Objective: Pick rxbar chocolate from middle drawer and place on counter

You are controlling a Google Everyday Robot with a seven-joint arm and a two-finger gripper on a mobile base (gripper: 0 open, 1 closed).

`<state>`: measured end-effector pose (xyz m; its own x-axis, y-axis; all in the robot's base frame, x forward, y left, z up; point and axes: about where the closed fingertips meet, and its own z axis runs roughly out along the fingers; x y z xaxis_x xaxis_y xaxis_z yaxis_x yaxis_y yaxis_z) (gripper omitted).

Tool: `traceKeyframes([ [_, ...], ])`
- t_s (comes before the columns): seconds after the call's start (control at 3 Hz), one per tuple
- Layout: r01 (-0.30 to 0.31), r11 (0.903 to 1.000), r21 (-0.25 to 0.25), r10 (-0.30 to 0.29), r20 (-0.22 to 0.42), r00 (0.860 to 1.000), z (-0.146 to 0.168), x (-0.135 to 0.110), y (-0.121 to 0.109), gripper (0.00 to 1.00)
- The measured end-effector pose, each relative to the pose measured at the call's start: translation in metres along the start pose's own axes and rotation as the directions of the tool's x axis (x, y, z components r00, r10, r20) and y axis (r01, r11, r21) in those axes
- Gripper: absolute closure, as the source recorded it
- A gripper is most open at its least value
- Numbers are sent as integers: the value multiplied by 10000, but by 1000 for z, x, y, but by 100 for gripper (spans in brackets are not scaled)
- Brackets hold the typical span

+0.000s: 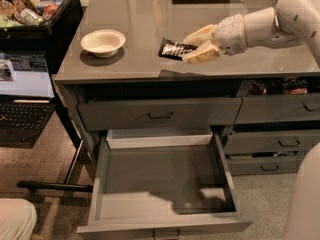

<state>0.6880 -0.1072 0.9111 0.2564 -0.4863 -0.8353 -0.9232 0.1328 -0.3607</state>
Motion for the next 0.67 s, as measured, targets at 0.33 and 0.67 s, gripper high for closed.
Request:
traceKeyframes([
  [0.33, 298, 9994, -174, -295, 166, 9994, 3, -2, 6, 100],
  [0.67, 88, 10000, 41, -89, 218, 9997, 13, -6, 12, 100],
])
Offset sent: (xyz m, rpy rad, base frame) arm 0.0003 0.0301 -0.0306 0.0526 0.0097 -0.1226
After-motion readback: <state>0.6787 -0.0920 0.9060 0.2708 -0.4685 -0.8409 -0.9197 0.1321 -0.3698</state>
